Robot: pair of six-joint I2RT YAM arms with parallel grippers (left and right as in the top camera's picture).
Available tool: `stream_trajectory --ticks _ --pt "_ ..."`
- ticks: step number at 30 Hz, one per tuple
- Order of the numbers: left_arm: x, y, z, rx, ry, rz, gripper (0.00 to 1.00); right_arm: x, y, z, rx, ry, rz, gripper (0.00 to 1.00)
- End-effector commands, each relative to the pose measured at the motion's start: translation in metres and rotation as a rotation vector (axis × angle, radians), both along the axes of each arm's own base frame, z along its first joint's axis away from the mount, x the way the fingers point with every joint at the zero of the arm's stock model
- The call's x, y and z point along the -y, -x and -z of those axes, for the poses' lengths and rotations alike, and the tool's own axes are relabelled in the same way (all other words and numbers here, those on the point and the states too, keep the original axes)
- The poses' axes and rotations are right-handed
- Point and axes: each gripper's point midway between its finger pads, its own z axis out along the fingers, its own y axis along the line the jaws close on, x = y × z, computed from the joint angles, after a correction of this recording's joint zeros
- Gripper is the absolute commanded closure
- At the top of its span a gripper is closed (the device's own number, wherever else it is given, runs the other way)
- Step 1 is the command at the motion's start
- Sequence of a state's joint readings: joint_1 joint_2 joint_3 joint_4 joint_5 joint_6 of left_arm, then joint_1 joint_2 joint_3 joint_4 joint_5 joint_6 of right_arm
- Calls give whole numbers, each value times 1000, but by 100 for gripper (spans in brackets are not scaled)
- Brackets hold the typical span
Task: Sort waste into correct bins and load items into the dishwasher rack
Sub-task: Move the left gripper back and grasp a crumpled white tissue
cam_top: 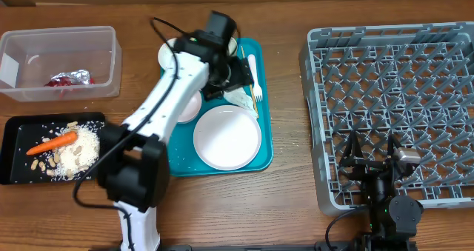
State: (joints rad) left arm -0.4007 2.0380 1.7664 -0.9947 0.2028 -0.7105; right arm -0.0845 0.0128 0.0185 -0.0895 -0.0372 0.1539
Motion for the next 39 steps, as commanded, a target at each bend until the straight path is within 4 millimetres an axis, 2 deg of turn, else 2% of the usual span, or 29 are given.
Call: stream_trajectory --ticks 1,6,12,22,34,36,39 --pt "2 -7 30 -35 -44 -84 15 2 0 1 6 -2 9 0" --pt "-3 -18 54 -36 -84 -137 19 2 0 1 6 -2 9 0" --pt "-14 -21 68 -46 -137 -216 20 2 0 1 6 -2 9 0" --pt "-17 -27 72 -36 -146 -267 22 2 0 1 6 -2 9 0" --pt "-13 -25 87 -54 -153 -271 23 2 0 1 6 -2 9 0" --pt "-12 -25 87 -51 -152 -271 25 2 0 1 6 -2 9 0" --pt "-12 -25 87 -53 -152 -270 35 2 0 1 6 -2 9 0"
